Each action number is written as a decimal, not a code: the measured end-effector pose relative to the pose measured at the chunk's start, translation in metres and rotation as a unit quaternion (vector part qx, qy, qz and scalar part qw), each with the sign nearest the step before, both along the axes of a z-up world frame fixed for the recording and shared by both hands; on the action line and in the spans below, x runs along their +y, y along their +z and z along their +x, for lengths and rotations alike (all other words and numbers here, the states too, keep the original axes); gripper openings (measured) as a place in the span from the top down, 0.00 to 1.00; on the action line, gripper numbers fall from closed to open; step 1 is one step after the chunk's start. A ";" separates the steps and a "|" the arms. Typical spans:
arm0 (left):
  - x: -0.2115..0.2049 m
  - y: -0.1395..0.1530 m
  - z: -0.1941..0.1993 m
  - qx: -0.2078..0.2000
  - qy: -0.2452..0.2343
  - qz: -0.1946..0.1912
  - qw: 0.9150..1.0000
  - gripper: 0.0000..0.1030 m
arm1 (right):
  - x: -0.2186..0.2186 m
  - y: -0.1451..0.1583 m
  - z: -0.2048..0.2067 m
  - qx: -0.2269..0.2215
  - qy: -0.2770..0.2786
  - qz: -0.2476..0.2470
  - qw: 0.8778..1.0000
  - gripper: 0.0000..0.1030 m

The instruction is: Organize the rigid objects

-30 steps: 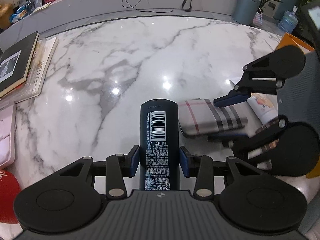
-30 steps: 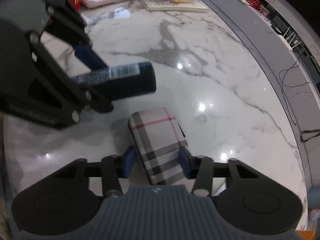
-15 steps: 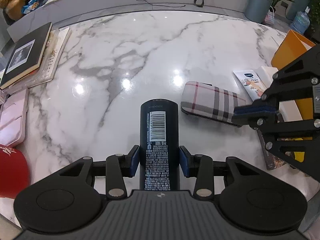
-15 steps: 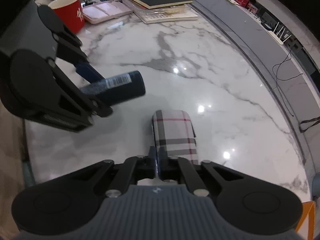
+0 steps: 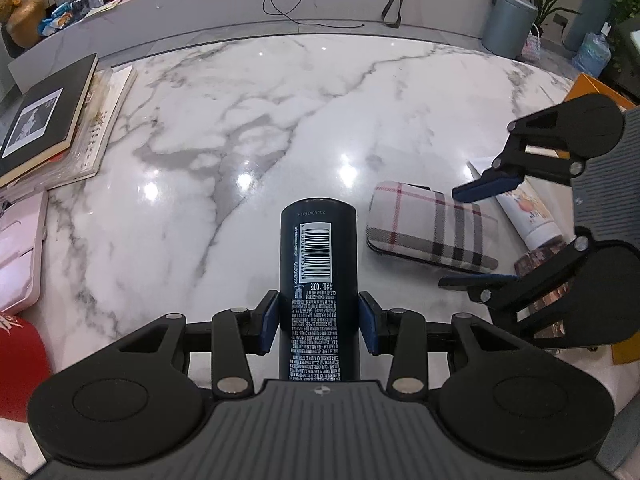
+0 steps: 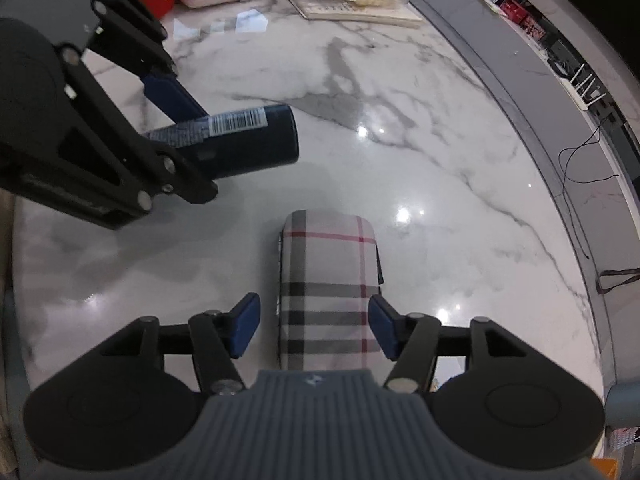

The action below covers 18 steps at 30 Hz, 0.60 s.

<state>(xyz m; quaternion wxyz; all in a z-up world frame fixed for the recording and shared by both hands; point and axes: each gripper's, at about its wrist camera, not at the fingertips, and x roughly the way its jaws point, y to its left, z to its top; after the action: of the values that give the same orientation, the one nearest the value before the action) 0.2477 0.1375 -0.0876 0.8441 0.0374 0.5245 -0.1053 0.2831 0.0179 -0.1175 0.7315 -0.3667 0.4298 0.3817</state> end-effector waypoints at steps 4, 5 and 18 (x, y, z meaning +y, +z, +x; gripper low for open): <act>0.001 -0.004 0.005 0.003 -0.001 -0.008 1.000 0.55 | 0.003 -0.008 0.007 0.000 -0.009 0.003 1.000 0.38; 0.001 -0.005 0.007 0.003 -0.002 -0.011 1.000 0.55 | 0.002 -0.009 0.011 0.007 -0.018 0.010 1.000 0.38; -0.009 -0.007 0.004 0.012 -0.007 -0.011 1.000 0.55 | -0.017 0.003 0.019 0.064 -0.110 0.084 0.988 0.60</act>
<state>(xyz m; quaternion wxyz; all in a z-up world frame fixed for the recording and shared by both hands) 0.2518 0.1283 -0.0949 0.8374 0.0299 0.5330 -0.1173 0.3017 0.0009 -0.1150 0.7679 -0.2294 0.4804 0.3563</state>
